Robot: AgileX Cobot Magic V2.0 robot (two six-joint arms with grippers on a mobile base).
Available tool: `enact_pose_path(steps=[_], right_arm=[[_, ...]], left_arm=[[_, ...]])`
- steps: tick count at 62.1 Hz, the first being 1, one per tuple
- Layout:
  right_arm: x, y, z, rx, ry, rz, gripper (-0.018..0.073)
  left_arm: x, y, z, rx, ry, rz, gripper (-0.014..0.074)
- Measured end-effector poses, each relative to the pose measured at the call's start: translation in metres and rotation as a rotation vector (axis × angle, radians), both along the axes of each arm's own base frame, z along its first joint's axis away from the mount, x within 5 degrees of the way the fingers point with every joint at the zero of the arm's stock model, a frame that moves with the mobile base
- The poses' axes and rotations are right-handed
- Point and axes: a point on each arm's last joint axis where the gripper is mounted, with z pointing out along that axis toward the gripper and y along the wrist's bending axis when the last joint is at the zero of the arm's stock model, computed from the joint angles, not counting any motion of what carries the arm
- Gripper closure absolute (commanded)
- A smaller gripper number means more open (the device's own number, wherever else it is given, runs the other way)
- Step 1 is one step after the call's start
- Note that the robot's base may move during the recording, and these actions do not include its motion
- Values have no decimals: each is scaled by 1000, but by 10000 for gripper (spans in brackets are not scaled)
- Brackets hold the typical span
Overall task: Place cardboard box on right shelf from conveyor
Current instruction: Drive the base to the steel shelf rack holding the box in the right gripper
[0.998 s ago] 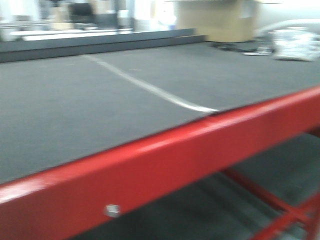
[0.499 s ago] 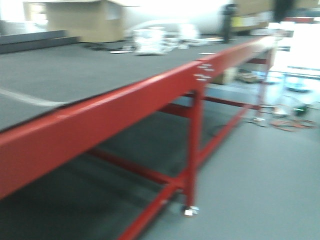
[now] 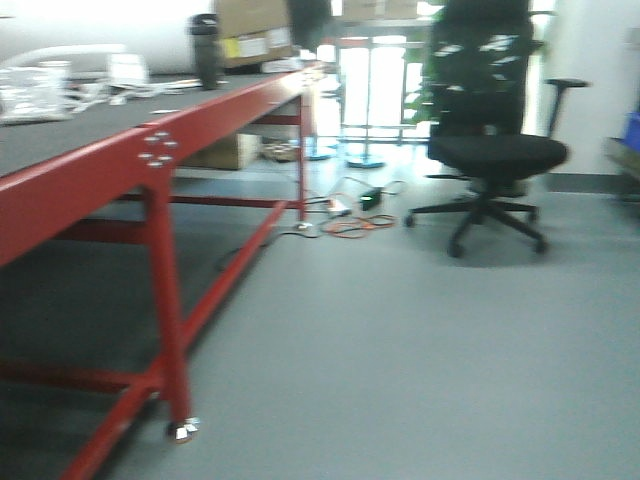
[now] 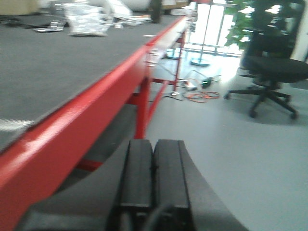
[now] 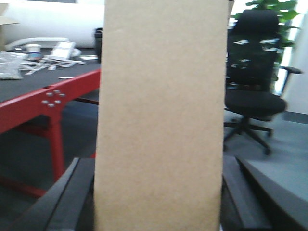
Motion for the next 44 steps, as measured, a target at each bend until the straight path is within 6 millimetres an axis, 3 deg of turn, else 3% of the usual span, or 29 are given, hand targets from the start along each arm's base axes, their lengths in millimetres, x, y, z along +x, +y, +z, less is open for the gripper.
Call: enact_pose_path(steps=[44], right_arm=[[0, 0, 0, 0, -1, 0, 518]], left_arm=[[0, 0, 0, 0, 2, 0, 715]])
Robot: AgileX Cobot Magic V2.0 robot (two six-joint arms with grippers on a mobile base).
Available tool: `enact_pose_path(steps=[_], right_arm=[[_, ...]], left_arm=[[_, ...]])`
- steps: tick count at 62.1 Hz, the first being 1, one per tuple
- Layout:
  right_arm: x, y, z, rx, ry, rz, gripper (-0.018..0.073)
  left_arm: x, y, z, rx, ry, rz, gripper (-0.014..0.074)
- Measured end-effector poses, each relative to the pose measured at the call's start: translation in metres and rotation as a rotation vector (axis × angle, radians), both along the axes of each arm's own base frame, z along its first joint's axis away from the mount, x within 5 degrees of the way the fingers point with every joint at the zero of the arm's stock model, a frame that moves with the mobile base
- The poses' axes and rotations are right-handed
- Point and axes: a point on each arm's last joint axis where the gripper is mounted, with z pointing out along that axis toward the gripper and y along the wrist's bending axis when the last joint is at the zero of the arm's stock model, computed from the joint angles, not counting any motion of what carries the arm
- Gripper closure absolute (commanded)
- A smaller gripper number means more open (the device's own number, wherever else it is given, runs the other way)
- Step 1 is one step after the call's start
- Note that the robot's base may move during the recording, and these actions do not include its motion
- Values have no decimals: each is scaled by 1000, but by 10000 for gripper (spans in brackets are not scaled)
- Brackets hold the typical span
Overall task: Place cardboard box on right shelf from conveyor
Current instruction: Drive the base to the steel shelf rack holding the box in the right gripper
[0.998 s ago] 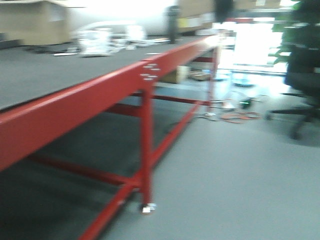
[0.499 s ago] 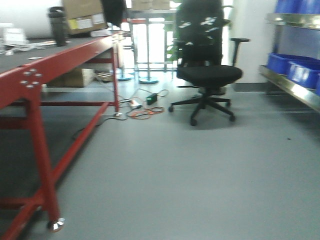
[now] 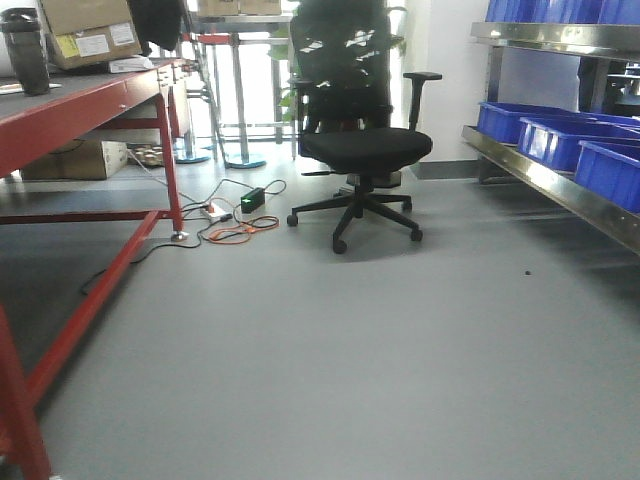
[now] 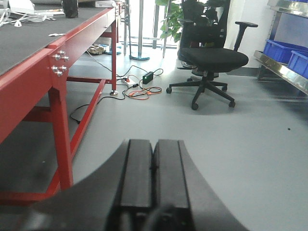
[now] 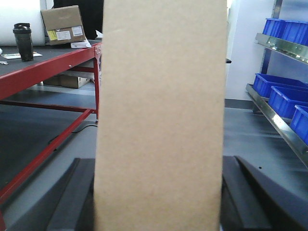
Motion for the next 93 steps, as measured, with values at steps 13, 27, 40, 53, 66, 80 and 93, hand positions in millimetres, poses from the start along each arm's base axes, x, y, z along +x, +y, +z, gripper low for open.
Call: enact_pose_path(steps=[13, 27, 40, 53, 66, 80, 93], right_arm=[[0, 0, 0, 0, 0, 0, 518], [0, 0, 0, 0, 0, 0, 518], [0, 0, 0, 0, 0, 0, 518], [0, 0, 0, 0, 0, 0, 518], [0, 0, 0, 0, 0, 0, 518], [0, 0, 0, 0, 0, 0, 518], [0, 0, 0, 0, 0, 0, 518]], left_arm=[[0, 0, 0, 0, 0, 0, 715], [0, 0, 0, 0, 0, 0, 715], [0, 0, 0, 0, 0, 0, 715], [0, 0, 0, 0, 0, 0, 715], [0, 0, 0, 0, 0, 0, 715], [0, 0, 0, 0, 0, 0, 715], [0, 0, 0, 0, 0, 0, 715]])
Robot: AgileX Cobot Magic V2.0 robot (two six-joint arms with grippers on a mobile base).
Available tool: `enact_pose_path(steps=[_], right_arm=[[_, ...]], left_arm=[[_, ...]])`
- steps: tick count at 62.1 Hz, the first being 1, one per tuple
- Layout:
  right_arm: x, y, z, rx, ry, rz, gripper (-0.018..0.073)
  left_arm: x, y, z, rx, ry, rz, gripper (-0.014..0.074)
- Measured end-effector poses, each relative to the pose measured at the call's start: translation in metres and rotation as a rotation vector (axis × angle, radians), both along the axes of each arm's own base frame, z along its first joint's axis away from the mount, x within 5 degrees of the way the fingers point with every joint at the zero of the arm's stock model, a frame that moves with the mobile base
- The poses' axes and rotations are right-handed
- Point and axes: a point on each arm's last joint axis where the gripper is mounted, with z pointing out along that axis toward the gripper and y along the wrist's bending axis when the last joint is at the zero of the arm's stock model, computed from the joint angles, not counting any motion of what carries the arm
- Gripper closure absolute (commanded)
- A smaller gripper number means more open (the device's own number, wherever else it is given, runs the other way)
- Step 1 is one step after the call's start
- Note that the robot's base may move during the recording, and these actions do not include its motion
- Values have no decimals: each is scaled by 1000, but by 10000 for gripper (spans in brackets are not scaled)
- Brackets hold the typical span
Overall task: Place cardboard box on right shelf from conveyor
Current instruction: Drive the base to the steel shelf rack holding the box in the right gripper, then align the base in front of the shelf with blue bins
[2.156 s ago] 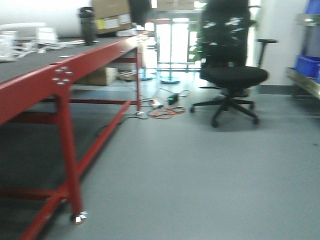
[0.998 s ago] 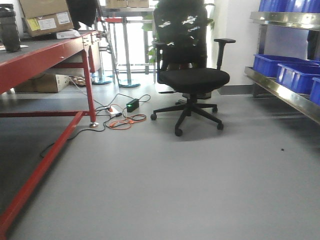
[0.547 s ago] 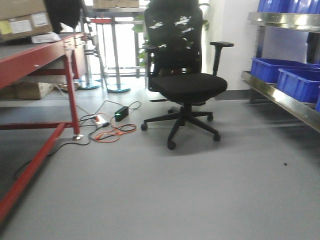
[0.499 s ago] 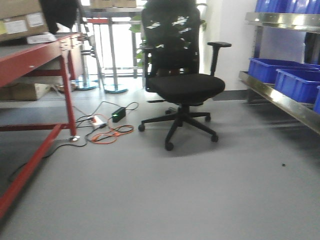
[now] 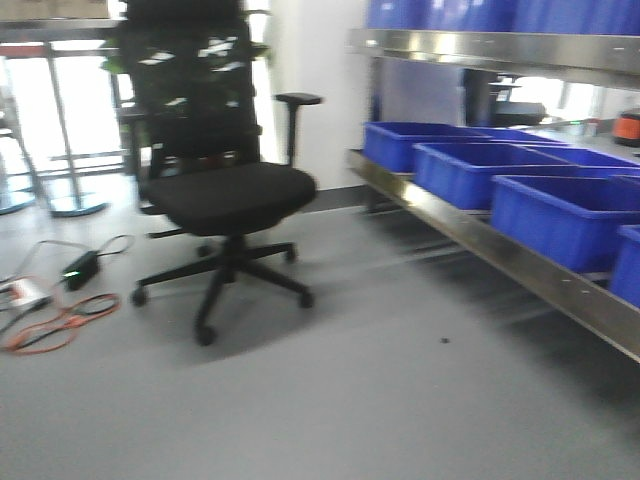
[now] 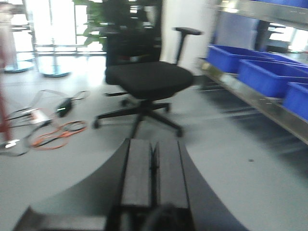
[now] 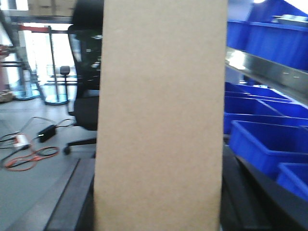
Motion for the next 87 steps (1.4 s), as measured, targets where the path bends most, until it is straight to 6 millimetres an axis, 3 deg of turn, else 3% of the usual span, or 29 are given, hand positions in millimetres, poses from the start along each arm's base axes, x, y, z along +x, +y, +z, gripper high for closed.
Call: enact_pose_path(steps=[87], right_arm=[[0, 0, 0, 0, 0, 0, 518]], left_arm=[[0, 0, 0, 0, 0, 0, 715]])
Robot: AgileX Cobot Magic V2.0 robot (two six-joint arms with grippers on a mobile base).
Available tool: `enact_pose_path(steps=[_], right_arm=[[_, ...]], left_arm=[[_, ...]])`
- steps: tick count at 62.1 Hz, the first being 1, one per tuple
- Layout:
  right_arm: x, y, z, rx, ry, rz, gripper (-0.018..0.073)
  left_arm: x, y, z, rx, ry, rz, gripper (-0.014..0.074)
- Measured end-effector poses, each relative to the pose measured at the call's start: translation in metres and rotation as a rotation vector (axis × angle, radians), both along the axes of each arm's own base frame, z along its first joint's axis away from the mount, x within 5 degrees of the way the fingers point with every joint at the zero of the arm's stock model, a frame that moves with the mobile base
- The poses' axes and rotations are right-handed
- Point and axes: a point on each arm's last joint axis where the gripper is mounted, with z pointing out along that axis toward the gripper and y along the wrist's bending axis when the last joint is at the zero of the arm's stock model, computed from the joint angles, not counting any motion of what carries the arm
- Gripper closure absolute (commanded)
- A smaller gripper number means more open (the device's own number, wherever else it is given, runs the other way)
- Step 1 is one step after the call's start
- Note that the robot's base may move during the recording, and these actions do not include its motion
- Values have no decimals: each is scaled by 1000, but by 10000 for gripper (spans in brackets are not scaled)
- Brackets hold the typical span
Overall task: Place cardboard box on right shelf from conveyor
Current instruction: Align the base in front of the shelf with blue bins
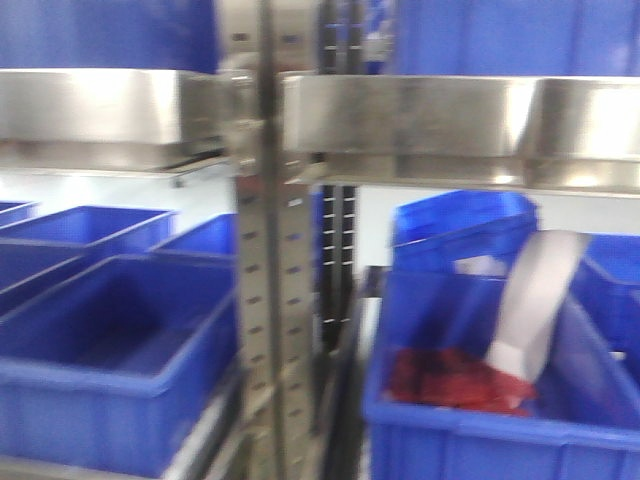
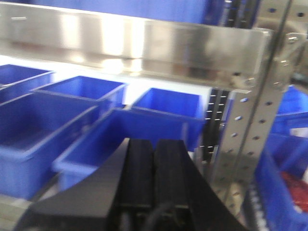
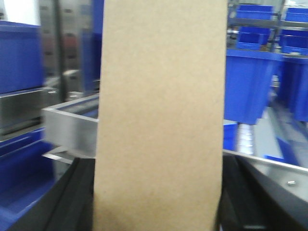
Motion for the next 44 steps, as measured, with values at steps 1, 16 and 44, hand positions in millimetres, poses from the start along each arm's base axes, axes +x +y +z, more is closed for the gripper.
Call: enact_pose_path(steps=[1, 16, 44], right_arm=[[0, 0, 0, 0, 0, 0, 518], [0, 0, 0, 0, 0, 0, 518], [0, 0, 0, 0, 0, 0, 518]], left_arm=[[0, 0, 0, 0, 0, 0, 715], [0, 0, 0, 0, 0, 0, 715], [0, 0, 0, 0, 0, 0, 715]])
